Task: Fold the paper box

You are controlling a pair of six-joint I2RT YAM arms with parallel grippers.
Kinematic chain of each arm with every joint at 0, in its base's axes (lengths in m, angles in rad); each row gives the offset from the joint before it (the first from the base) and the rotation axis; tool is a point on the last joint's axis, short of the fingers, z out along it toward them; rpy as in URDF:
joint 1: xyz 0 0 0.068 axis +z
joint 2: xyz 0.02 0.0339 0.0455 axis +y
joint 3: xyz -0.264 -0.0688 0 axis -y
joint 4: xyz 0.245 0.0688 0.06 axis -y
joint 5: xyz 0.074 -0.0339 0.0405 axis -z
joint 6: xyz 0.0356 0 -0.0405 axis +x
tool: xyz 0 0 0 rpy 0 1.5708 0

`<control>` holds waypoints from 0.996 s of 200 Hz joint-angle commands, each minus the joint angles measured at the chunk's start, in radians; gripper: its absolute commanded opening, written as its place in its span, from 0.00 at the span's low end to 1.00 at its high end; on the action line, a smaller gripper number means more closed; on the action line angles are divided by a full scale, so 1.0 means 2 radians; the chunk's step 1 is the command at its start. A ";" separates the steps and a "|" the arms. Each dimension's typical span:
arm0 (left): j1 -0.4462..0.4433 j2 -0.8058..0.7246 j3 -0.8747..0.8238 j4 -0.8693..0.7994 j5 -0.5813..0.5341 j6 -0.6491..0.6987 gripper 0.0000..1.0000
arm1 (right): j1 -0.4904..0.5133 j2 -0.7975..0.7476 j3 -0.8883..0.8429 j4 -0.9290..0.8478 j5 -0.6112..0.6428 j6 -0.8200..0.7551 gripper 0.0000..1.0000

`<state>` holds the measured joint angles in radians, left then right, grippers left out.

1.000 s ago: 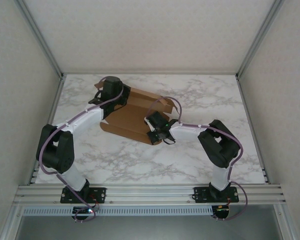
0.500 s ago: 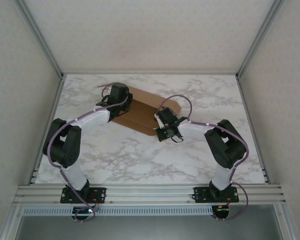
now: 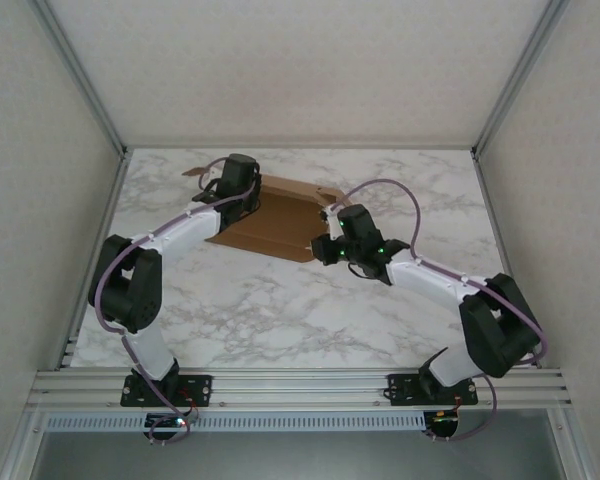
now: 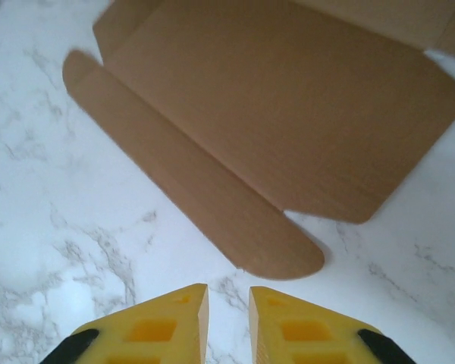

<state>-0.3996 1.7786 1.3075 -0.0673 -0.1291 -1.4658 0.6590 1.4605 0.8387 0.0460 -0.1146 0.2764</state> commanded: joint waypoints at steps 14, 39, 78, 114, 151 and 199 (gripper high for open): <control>0.000 -0.001 0.046 -0.084 -0.036 -0.105 0.00 | 0.000 -0.057 -0.082 0.163 0.074 0.091 0.13; -0.009 0.011 0.106 -0.143 -0.051 -0.152 0.00 | -0.010 -0.061 -0.052 0.109 0.063 0.126 0.06; -0.016 0.037 0.174 -0.206 -0.056 -0.200 0.00 | -0.017 -0.002 0.005 0.048 -0.010 0.168 0.00; -0.019 0.052 0.193 -0.229 -0.058 -0.210 0.00 | -0.028 0.062 0.010 0.108 -0.073 0.247 0.00; -0.026 0.067 0.207 -0.252 -0.064 -0.200 0.00 | -0.036 0.143 0.065 0.057 -0.082 0.272 0.00; -0.026 0.075 0.206 -0.255 -0.071 -0.196 0.00 | -0.035 0.204 0.089 0.009 -0.067 0.276 0.00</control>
<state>-0.4496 1.9018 1.6890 -0.5030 -0.2237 -1.8442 0.5903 1.8244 0.9916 0.1398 -0.2485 0.8051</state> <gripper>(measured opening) 0.055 0.034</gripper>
